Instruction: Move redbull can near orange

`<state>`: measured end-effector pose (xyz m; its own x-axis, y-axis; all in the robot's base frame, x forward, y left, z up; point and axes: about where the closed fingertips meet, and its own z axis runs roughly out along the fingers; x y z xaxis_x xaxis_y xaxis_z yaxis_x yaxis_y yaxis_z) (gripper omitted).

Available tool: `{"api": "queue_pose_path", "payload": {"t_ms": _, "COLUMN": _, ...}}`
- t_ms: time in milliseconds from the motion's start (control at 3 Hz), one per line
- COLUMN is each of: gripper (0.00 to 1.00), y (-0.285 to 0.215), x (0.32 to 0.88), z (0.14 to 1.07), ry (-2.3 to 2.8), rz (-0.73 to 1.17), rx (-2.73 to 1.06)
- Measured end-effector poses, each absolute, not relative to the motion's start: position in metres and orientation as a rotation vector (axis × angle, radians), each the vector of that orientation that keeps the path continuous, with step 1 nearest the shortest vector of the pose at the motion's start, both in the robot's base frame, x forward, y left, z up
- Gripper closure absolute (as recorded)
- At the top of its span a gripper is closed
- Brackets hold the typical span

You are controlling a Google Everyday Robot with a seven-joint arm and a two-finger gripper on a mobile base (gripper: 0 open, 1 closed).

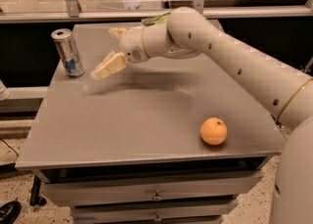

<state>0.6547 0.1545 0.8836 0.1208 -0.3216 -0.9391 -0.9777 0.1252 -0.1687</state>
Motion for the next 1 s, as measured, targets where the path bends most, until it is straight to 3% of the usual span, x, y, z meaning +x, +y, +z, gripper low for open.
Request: {"api": "queue_pose_path", "payload": {"t_ms": 1000, "gripper": 0.00, "y": 0.227, "x": 0.660, "z": 0.890, "ry": 1.363, "rz": 1.027, "rx": -1.312}}
